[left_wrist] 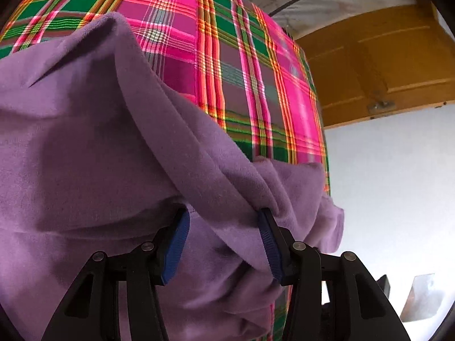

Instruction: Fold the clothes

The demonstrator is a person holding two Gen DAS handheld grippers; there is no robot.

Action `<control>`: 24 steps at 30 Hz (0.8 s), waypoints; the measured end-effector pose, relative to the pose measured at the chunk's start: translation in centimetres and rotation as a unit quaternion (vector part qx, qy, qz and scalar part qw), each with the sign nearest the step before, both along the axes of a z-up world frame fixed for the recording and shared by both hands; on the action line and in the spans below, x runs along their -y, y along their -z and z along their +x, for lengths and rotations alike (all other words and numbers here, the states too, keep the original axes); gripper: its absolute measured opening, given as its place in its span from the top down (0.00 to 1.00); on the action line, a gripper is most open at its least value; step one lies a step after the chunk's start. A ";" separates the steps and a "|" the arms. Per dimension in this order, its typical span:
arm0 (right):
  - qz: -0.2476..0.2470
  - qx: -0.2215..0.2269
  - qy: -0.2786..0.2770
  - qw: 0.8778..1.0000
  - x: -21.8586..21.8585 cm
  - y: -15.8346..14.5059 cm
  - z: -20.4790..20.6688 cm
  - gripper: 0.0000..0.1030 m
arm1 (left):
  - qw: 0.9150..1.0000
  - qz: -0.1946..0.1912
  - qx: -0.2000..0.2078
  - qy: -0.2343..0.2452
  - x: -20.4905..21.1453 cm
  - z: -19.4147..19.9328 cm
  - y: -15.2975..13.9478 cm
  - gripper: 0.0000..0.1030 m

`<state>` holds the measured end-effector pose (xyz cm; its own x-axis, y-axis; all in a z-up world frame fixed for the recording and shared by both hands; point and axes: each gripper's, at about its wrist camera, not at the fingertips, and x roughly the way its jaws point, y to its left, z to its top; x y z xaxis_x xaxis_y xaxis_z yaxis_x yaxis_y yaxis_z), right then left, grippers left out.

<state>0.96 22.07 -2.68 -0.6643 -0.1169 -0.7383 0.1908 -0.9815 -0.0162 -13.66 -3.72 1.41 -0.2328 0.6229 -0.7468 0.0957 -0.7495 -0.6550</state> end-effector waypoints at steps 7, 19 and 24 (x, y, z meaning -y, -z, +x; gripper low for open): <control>0.040 0.003 0.016 0.999 0.0 0.5 -0.7 0.63 | 0.998 -0.040 -0.038 -0.010 0.2 -0.4 -1.0 0.72; 0.066 -0.045 0.021 0.997 -0.1 -2.3 -1.6 0.97 | 0.996 -0.045 -0.072 -0.011 -0.5 -1.5 -1.9 0.94; 0.084 -0.083 0.024 0.993 -0.3 -4.7 -3.4 0.97 | 0.995 -0.039 -0.087 -0.018 -0.3 -2.2 -3.0 0.94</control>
<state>-2.44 22.38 2.06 -0.7799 0.0336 -0.6250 0.1245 -0.9703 -0.2075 -15.86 -3.38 4.38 -0.3837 0.5531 -0.7395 0.0128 -0.7975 -0.6032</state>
